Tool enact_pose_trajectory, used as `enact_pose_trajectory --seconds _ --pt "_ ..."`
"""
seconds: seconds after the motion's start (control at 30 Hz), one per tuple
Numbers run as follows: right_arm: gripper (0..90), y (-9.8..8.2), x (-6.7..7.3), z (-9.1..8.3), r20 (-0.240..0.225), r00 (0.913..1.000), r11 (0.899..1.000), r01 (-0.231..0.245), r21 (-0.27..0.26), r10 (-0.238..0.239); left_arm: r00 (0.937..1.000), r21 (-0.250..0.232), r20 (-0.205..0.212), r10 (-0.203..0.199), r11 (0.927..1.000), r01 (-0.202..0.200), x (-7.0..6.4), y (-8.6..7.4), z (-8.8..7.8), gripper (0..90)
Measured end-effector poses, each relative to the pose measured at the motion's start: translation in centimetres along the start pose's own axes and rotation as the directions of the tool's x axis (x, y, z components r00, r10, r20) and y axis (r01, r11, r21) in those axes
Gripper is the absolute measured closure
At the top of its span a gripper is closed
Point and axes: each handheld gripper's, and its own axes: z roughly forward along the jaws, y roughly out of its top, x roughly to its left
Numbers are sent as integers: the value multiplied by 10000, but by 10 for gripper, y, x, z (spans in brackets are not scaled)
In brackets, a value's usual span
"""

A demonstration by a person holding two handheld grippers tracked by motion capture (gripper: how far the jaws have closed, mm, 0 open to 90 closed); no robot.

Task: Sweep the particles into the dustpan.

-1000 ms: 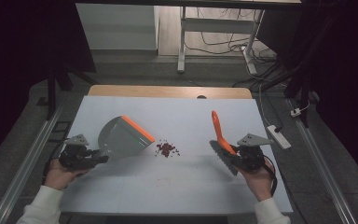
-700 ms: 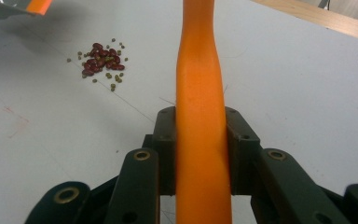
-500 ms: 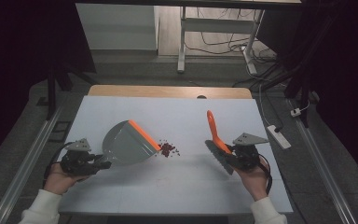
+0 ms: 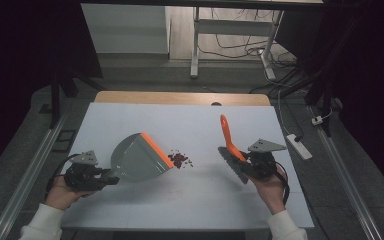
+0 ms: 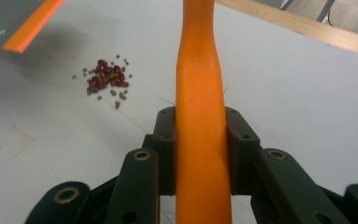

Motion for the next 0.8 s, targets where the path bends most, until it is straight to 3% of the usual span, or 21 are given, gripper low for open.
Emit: enact_pose_trajectory --seconds 0.23,0.47,0.8 --pt "699 14 5 7 -84 9996 9994 281 -210 -282 9996 212 231 189 9996 -194 -2 0 2 618" --pt "699 30 6 26 -399 9988 9989 255 -391 -270 9991 273 293 308 9991 -316 -5 -1 2 618" --pt "699 37 4 42 -359 9993 9986 83 -526 -102 9992 336 336 211 9992 -223 -3 -5 -3 618"
